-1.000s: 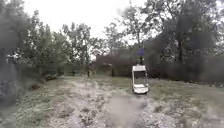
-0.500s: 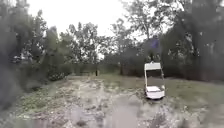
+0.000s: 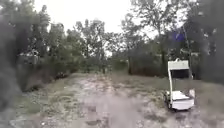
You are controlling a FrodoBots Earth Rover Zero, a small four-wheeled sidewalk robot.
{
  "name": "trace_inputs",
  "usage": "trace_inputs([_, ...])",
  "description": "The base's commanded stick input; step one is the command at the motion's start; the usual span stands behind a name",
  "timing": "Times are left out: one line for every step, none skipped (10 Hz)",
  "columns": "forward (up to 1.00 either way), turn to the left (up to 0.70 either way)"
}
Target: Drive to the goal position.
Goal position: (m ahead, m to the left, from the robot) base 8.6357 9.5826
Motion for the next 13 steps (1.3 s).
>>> trace_inputs([0.70,0.00])
trace_inputs([0.70,0.00])
trace_inputs([0.70,0.00])
trace_inputs([0.70,0.00])
trace_inputs([0.70,0.00])
trace_inputs([0.70,0.00])
trace_inputs([0.70,0.00])
trace_inputs([0.70,0.00])
trace_inputs([0.70,0.00])
trace_inputs([0.70,0.00])
trace_inputs([0.70,0.00])
trace_inputs([0.70,0.00])
trace_inputs([0.70,0.00])
